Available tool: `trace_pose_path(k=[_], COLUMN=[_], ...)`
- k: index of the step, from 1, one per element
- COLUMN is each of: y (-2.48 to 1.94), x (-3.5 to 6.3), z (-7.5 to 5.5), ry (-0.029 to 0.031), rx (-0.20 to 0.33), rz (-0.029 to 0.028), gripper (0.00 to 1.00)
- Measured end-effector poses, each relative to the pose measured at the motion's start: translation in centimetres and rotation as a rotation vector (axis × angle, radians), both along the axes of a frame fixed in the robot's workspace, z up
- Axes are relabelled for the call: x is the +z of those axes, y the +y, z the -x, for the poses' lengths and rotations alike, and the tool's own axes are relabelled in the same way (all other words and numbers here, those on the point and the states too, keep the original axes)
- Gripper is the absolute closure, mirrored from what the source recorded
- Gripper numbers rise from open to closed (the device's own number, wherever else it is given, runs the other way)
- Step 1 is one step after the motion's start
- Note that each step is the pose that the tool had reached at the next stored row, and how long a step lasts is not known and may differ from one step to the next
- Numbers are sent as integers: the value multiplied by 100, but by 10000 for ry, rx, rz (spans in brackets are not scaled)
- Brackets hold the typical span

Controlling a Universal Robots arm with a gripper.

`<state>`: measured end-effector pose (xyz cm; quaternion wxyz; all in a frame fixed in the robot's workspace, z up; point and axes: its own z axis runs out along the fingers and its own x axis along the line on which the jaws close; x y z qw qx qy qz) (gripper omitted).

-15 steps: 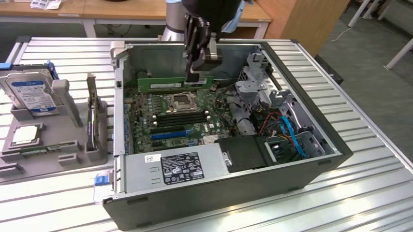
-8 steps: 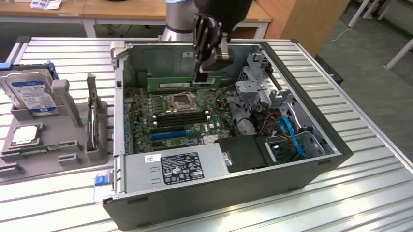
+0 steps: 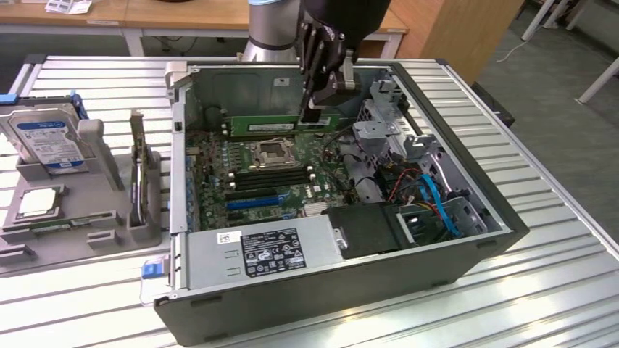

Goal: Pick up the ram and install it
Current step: 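Pick up the ram and move it above insertion slot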

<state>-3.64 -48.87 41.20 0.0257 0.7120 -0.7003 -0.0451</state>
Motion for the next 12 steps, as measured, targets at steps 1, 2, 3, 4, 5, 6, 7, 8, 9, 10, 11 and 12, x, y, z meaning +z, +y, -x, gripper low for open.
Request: trace_pose_path(k=[1,2,3,4,5,6,7,8,9,10,11,12], y=[0,0,0,0,0,0,0,1,1,0,0,0], x=[0,0,0,0,0,0,-1,-1,-1,-1,0,-1], z=[0,0,0,0,0,0,0,1,2,4,5,7], ry=[-1,0,0,0,0,-1,-10,-28,-53,-84,-117,-149], rx=[0,0,-1,0,-1,-1,1,3,6,11,17,21], rz=[0,0,-1,-1,-1,0,-2,-2,-3,-2,-1,-2], gripper=[88,88,88,88,88,88,88,88,88,88,88,88])
